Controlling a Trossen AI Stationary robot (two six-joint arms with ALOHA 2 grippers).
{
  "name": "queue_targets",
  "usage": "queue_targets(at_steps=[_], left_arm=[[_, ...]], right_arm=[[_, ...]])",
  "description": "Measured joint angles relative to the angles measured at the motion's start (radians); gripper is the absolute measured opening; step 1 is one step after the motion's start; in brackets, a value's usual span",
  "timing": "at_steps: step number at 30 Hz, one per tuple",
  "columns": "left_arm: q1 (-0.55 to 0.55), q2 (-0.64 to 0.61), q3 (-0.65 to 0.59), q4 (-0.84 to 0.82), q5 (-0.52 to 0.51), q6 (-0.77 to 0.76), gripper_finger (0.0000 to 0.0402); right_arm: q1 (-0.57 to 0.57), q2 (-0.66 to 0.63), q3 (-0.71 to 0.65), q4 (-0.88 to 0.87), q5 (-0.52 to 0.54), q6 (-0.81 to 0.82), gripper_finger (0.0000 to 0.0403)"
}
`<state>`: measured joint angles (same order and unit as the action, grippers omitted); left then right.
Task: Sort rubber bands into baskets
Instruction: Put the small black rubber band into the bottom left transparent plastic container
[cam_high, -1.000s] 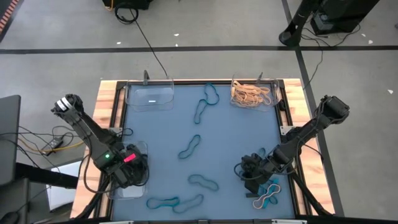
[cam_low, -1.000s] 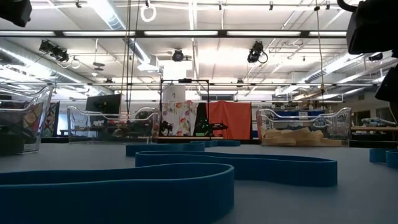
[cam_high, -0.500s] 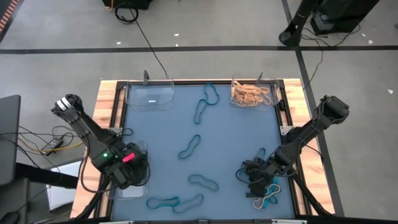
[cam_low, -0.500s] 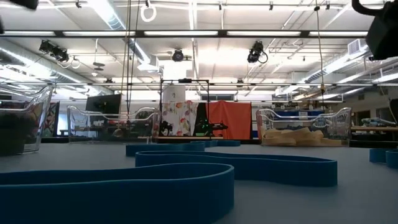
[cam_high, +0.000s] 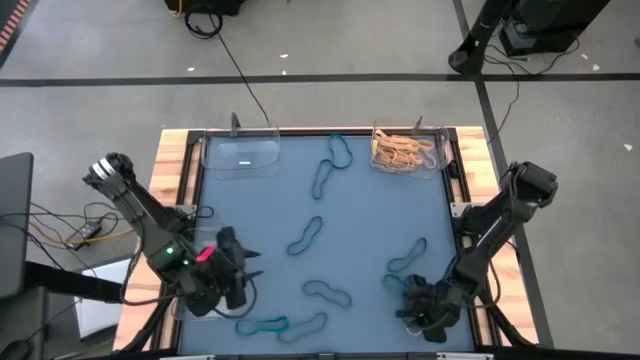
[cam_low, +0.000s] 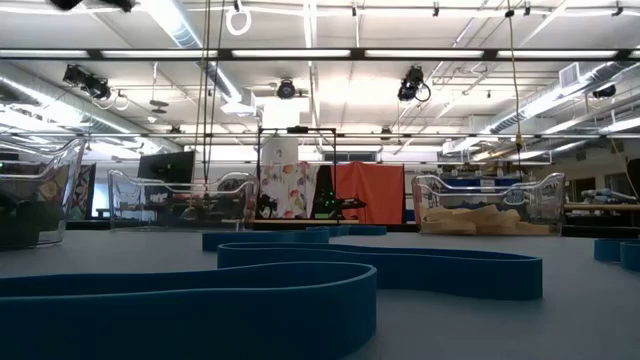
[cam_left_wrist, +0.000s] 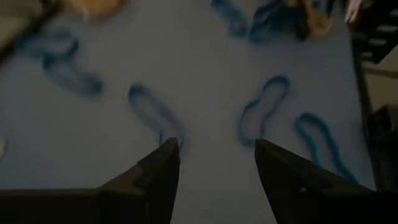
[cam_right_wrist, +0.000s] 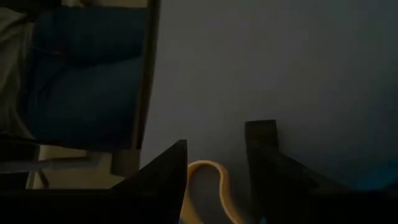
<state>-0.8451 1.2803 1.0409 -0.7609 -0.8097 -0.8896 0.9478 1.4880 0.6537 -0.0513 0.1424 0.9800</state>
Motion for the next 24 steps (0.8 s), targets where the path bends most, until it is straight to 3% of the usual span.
queue_targets(at_steps=[4,10,19,24], left_arm=[[0.022,0.045,0.0,0.186,-0.061,0.2,0.0211],[0.066,0.131,0.0,0.379,-0.061,0.377,0.0211],[0.16,0.24,-0.001,0.433,-0.062,0.415,0.0211],[0.201,0.29,-0.001,0.464,-0.043,0.415,0.0211]], right_arm=[[0.0,0.079,0.0,0.029,0.003,0.01,0.0179],[-0.01,0.142,0.005,0.029,0.032,0.006,0.0176],[-0.011,0.134,0.014,-0.042,0.195,-0.056,0.0123],[-0.015,0.135,0.026,-0.065,0.232,-0.082,0.0121]])
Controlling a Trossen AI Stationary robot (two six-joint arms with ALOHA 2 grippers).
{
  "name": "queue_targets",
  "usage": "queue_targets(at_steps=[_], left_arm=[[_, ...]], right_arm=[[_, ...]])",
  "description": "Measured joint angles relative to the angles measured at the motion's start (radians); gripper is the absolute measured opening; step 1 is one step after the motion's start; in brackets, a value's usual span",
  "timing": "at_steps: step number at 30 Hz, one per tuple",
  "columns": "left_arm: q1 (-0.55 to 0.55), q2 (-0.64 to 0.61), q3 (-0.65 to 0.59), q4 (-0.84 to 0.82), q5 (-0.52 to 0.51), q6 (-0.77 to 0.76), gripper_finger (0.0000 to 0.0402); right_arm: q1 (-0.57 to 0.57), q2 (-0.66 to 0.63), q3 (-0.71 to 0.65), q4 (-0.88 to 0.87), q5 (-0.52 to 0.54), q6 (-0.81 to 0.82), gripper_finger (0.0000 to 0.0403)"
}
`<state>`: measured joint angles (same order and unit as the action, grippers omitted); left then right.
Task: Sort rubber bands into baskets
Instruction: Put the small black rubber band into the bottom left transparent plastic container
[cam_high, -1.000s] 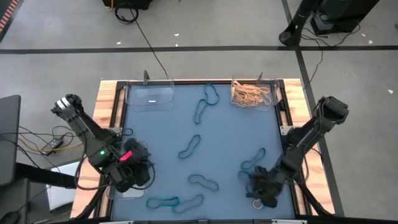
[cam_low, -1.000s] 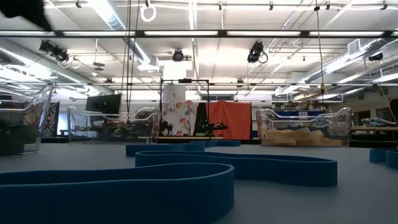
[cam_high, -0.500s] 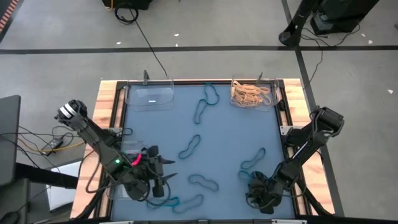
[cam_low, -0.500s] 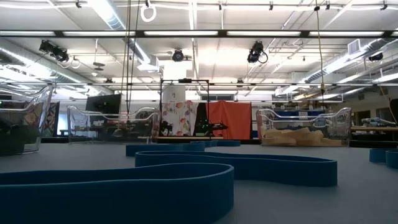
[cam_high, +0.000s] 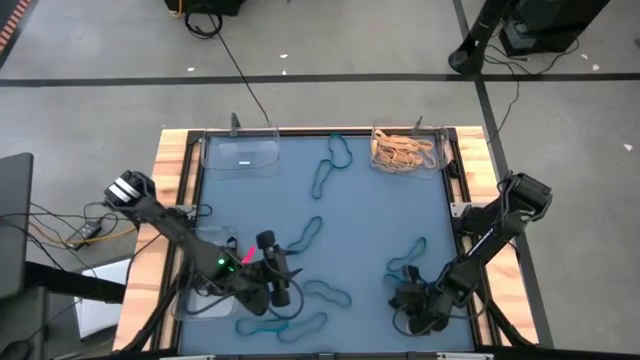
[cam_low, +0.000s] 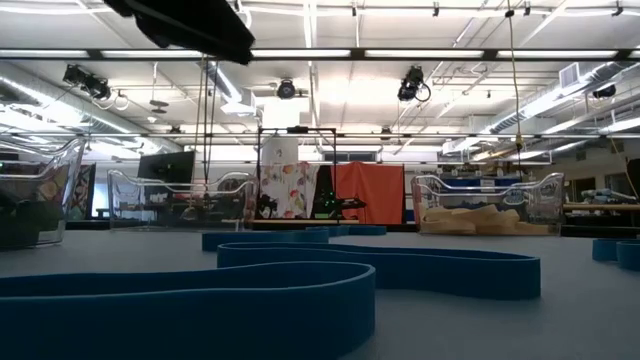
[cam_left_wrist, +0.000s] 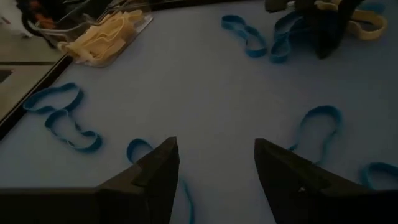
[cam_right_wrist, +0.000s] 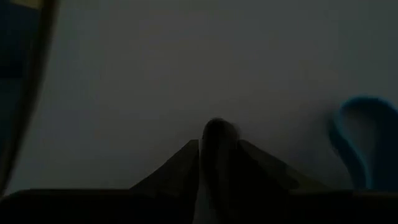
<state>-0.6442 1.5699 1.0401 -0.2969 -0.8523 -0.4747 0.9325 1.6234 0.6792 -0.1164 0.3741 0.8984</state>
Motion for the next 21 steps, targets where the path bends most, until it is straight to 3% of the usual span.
queue_targets(at_steps=[5,11,16,21], left_arm=[[0.02,0.06,0.0,0.092,0.004,0.021,0.0211],[0.053,0.155,0.0,0.271,0.032,0.079,0.0211],[0.079,0.248,0.0,0.487,0.073,0.181,0.0211],[0.106,0.322,0.0,0.74,0.123,0.313,0.0211]], right_arm=[[-0.005,0.013,0.004,-0.053,0.006,0.006,0.0105],[-0.017,0.018,0.003,-0.053,0.042,-0.029,0.0016],[-0.062,-0.008,0.0,0.015,0.239,-0.056,0.002],[-0.128,-0.01,0.0,0.155,0.296,-0.178,0.0013]])
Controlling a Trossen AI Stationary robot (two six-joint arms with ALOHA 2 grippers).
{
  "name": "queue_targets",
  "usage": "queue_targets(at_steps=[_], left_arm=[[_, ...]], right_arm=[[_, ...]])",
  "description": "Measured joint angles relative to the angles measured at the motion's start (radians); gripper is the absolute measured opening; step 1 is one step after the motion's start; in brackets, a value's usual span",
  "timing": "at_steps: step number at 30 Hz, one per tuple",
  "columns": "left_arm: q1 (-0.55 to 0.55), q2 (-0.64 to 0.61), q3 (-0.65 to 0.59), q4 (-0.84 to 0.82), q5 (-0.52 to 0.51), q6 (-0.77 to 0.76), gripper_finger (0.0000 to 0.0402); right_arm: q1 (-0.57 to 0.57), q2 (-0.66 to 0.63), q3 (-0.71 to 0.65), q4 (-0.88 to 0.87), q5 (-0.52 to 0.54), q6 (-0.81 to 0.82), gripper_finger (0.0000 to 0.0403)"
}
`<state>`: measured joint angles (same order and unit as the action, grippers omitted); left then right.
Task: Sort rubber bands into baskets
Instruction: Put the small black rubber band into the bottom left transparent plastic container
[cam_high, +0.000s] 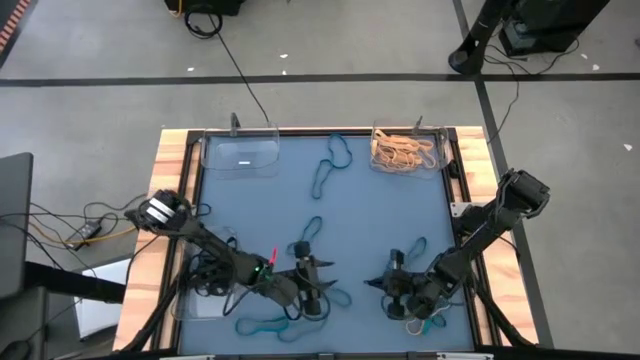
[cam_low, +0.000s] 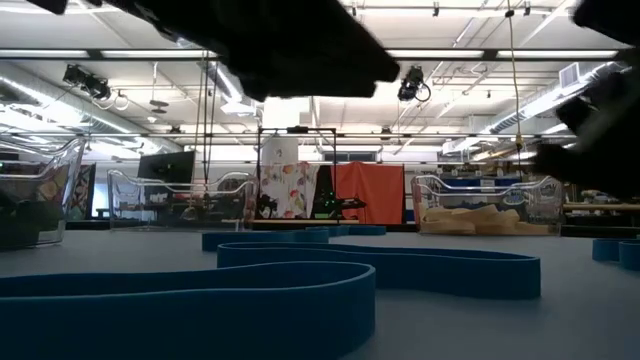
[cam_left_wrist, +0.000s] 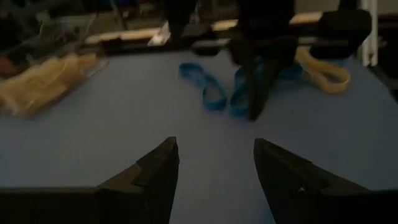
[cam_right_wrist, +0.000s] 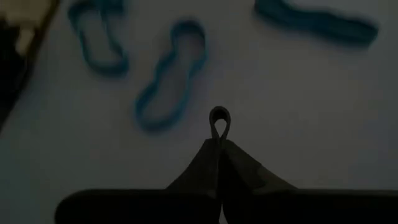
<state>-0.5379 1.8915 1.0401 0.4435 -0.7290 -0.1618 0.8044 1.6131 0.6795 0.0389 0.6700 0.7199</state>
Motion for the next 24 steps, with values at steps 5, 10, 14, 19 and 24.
queue_targets(at_steps=[5,10,14,19,24], left_arm=[[0.019,0.03,0.0,0.109,0.062,0.055,0.0211],[0.036,0.03,0.0,0.114,0.062,0.056,0.0211],[0.048,0.03,0.0,0.119,0.062,0.057,0.0211],[0.063,0.03,0.0,0.122,0.099,0.063,0.0206],[0.066,0.03,0.0,0.145,0.118,0.082,0.0177]], right_arm=[[-0.067,0.0,0.0,0.174,0.011,-0.15,0.0013],[-0.124,-0.001,0.0,0.311,0.006,-0.302,0.0013],[-0.166,-0.001,0.001,0.393,-0.04,-0.384,0.0013],[-0.205,-0.002,0.001,0.434,-0.069,-0.435,0.0013],[-0.221,-0.002,0.001,0.439,-0.081,-0.452,0.0013]])
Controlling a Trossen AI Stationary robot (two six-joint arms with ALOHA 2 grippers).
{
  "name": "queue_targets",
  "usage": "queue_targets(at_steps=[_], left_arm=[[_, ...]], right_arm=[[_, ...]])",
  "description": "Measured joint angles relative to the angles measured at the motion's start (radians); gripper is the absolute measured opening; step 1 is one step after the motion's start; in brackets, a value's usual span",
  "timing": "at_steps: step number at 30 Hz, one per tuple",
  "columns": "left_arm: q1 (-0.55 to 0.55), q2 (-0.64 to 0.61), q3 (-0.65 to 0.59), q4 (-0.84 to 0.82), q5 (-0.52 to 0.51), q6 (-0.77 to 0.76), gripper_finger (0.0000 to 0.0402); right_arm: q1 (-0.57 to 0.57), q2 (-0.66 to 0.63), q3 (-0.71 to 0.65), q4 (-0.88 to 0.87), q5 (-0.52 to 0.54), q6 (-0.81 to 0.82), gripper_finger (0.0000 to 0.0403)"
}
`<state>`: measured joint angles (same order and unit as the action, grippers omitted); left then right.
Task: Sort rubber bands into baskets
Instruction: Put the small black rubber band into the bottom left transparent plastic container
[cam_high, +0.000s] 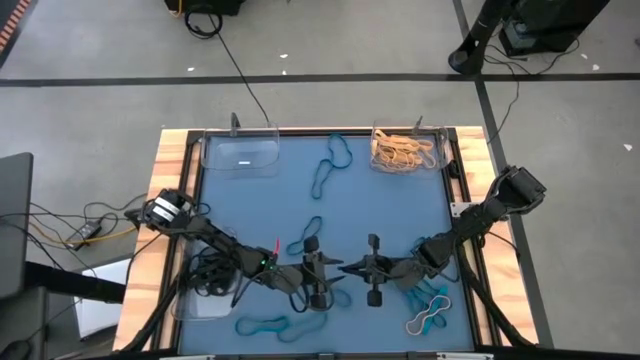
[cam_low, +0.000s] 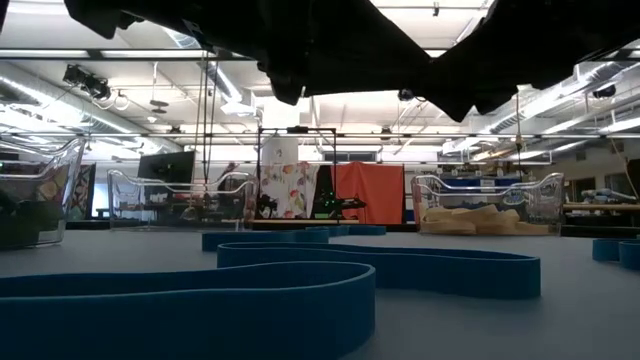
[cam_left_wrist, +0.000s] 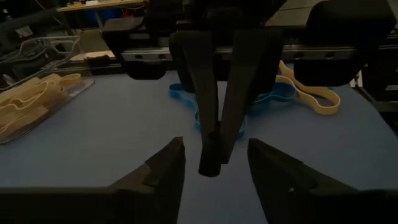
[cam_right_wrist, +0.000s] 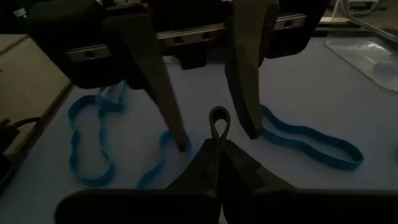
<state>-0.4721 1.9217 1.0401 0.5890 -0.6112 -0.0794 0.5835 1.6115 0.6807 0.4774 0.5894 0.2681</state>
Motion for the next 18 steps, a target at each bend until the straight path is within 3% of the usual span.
queue_targets(at_steps=[11,18], left_arm=[[0.0,0.0,0.0,0.013,0.003,0.001,0.0014],[0.0,0.0,0.0,0.014,0.012,-0.002,0.0009]], right_arm=[[-0.002,-0.001,0.0,-0.002,-0.006,-0.002,0.0013],[-0.002,-0.001,0.0,-0.003,-0.006,0.0,0.0058]])
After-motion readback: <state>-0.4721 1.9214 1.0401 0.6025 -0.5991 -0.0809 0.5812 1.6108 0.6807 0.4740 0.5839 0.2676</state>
